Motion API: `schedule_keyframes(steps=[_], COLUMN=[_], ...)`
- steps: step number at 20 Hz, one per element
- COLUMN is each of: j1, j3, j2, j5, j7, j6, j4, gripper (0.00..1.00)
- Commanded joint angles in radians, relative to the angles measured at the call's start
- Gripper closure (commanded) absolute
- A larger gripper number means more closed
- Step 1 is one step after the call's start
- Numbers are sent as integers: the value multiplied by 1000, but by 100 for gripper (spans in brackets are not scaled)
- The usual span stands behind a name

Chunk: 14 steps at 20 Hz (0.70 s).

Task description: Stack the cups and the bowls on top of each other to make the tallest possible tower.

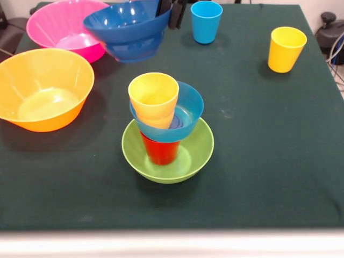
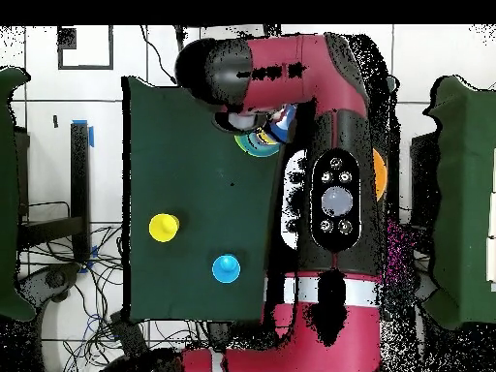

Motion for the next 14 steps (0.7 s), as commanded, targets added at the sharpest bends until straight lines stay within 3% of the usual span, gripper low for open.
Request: schedule_keyframes(steps=[1, 6, 14], j1=[25, 31, 50], j3=[82, 86, 70], j2=[75, 117, 145], j5=[-37, -37, -27], j7=[-155, -173, -158], j6=[33, 74, 101], j4=[-78, -154, -201], gripper=[100, 100, 100])
